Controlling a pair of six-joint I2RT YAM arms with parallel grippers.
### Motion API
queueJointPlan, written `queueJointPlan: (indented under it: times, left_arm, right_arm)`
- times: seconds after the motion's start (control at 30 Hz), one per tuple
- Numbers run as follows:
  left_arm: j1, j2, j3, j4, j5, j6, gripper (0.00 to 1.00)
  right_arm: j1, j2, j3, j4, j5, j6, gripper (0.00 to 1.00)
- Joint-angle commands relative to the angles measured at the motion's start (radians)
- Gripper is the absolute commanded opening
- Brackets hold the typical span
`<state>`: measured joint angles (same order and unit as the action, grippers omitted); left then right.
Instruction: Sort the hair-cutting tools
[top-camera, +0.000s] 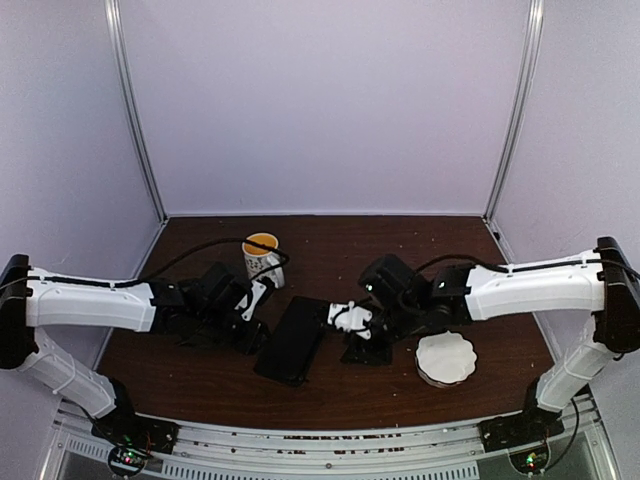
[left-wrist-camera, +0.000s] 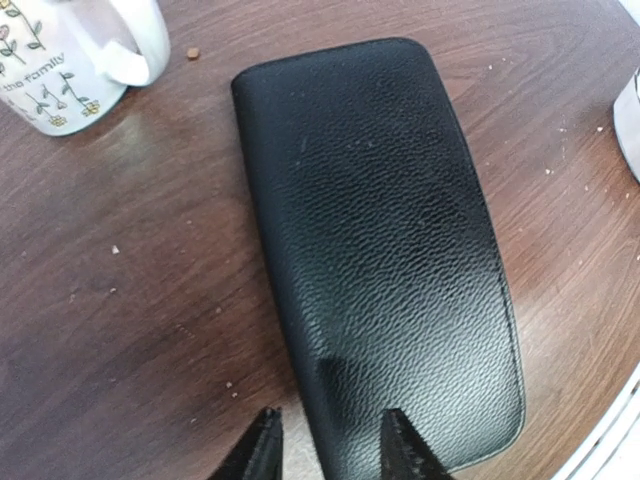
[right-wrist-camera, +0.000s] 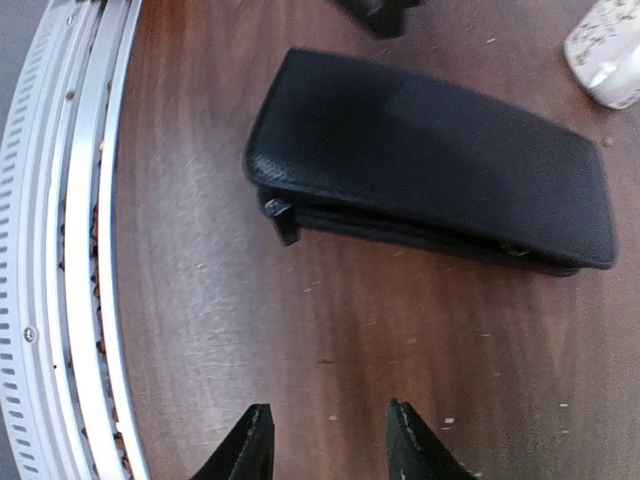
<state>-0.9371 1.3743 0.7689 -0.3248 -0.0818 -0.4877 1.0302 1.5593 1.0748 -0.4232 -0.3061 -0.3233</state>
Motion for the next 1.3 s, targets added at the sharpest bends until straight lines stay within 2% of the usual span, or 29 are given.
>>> queueJointPlan:
  times: [0.0, 0.13, 0.27, 0.5, 0.77, 1.03, 1.2, 1.27]
  left_arm:
    - [-0.005, 0.047, 0.021, 0.089, 0.042, 0.011, 0.32]
    - [-0.005, 0.076, -0.007, 0.154, 0.076, -0.017, 0.27]
    - [-0.005, 0.074, -0.038, 0.229, 0.089, -0.039, 0.28]
    - [-0.005, 0.031, -0.044, 0.21, 0.061, -0.048, 0.3]
    - [-0.005, -0.051, -0.077, 0.187, 0.014, -0.07, 0.33]
    - [-0.005, -0.089, -0.104, 0.191, 0.002, -0.079, 0.34]
    - [-0.005, -0.086, -0.103, 0.188, -0.003, -0.07, 0.34]
    - [-0.005, -0.082, -0.098, 0.185, 0.0, -0.066, 0.34]
  right_arm:
    - [0.109, 0.042, -0.069, 0.19, 0.102, 0.05, 0.39]
    - [0.172, 0.126, -0.041, 0.229, 0.149, 0.089, 0.35]
    - [0.218, 0.204, -0.009, 0.235, 0.183, 0.092, 0.36]
    - [0.255, 0.282, 0.061, 0.22, 0.288, 0.111, 0.43]
    - [0.267, 0.361, 0.112, 0.2, 0.334, 0.123, 0.42]
    - [0.268, 0.434, 0.186, 0.157, 0.358, 0.136, 0.32]
    - [0.269, 0.45, 0.208, 0.138, 0.384, 0.148, 0.16]
    - [0.268, 0.445, 0.216, 0.123, 0.394, 0.15, 0.13]
